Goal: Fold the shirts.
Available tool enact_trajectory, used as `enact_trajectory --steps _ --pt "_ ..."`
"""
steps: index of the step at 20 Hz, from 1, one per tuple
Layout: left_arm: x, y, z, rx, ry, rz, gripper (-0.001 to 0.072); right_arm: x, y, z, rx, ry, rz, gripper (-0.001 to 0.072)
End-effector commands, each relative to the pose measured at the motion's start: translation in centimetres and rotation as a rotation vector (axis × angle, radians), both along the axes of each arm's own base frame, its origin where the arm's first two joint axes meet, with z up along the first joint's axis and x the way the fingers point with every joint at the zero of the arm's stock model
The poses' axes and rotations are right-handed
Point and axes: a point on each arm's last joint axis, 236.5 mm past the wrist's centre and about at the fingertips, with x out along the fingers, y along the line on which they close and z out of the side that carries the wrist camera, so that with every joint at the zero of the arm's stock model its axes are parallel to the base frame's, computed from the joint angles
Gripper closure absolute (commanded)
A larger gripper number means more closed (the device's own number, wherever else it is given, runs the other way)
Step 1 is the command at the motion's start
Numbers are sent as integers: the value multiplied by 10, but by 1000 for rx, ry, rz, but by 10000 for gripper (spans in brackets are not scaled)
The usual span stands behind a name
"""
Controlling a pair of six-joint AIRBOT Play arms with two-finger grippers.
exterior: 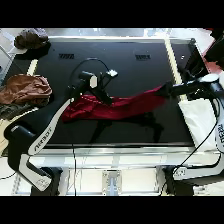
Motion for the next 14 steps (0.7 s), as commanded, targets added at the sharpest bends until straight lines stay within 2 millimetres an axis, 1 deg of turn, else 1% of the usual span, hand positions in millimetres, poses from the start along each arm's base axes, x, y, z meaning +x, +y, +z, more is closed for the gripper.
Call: enact_trajectory --steps 1,3,5,8,9,10,12,13,14 --pt "-9 -11 -34 -29 80 19 693 8 8 66 -7 -104 -32 702" --pt "1 -28 -31 -108 54 50 693 8 25 84 -24 -135 10 702" --pt "7 -41 -23 -171 28 56 693 8 51 94 -53 -167 54 702" --pt "7 -43 -18 -189 28 62 693 11 88 98 -102 -209 102 703" --pt "9 -43 -10 -197 13 63 693 10 101 98 -117 -218 119 704" --pt "13 -41 4 -212 -9 68 693 10 114 99 -123 -234 142 704" --pt "23 -31 41 -250 -76 87 693 8 145 103 -114 -268 181 704" --pt "29 -21 62 -264 -111 102 693 9 161 106 -104 -287 189 705" --pt "35 -6 79 -264 -145 118 693 10 177 108 -95 -307 198 705"
